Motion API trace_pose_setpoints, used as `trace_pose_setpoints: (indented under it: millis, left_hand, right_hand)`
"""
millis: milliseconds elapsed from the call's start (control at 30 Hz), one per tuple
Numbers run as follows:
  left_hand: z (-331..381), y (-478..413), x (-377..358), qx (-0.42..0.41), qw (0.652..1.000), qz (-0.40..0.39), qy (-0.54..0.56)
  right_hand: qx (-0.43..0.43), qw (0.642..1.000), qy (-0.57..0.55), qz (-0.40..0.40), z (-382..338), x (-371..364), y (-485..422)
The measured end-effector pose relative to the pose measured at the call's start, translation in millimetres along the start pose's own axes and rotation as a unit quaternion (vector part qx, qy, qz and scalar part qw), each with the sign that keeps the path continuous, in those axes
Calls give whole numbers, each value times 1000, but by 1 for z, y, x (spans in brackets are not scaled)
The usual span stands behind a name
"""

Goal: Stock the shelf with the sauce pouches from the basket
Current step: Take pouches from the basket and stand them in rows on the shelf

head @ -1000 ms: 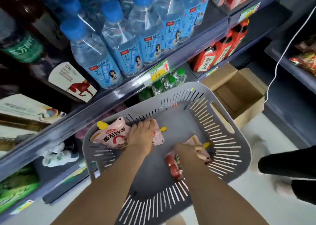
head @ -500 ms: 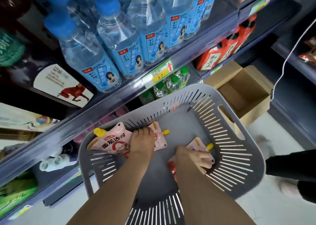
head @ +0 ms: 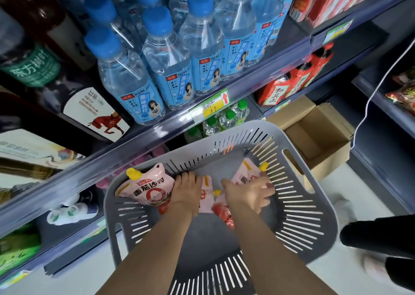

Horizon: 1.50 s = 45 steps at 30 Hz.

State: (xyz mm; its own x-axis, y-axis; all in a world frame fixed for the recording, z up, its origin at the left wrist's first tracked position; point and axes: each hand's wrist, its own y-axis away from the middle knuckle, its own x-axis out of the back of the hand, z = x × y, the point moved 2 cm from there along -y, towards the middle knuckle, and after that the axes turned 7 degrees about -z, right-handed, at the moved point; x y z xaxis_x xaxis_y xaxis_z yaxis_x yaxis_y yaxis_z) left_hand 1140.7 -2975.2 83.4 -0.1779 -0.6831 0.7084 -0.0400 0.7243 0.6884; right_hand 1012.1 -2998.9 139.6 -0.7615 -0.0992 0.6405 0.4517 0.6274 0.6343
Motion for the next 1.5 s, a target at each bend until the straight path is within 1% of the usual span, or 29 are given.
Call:
trace_pose_setpoints:
  millis: [33,167,233,267,300,333,400,433,467,500,533,567,700,800,900,1033,1167,1267,1500]
  left_hand:
    - [0,0,1,-14,1000,-7,5]
    - [2,5,9,-58,998,-14,36]
    - [2,12,16,-65,993,-3,104]
    - [1,15,20,-64,985,7,163]
    - [2,22,24,-65,968,18,243]
    - [3,31,30,-65,938,30,339]
    - [8,49,42,-64,858,64,506]
    - [12,56,46,-61,820,88,563]
    - [15,62,50,-54,789,117,601]
    - [17,67,54,-48,766,149,624]
    - [17,70,57,-45,753,169,635]
    - [17,76,62,-49,747,186,636]
    - [5,104,79,-72,753,230,612]
    - [-10,130,84,-72,741,268,611]
    - [-26,160,86,-59,721,305,620]
    - [-54,202,89,-56,676,375,631]
    - [-90,260,98,-63,662,424,614]
    - [-120,311,105,-53,646,460,607]
    - [-191,433,114,37,604,573,553]
  right_hand:
    - [48,998,25,11,1,2,-5]
    - [141,987,83,4,6,14,-4]
    - [191,976,105,3,5,24,2]
    - [216,969,119,4,5,28,4]
    - [236,962,135,7,4,32,6]
    - [250,957,145,16,3,36,9]
    - [257,956,136,31,-3,47,15]
    - [256,959,118,32,-7,52,17]
    - [260,960,98,32,-11,57,19]
    - [269,959,83,34,-15,62,24]
    - [280,957,68,36,-17,67,27]
    - [292,954,54,37,-19,71,31]
    - [321,945,35,45,-20,82,51]
    - [345,936,36,65,-22,91,72]
    - [372,923,46,88,-25,102,98]
    - [420,899,20,124,-33,119,139]
    - [475,866,-2,158,-46,136,196]
    - [535,825,-37,175,-60,143,244]
    - [637,747,-130,137,-99,147,364]
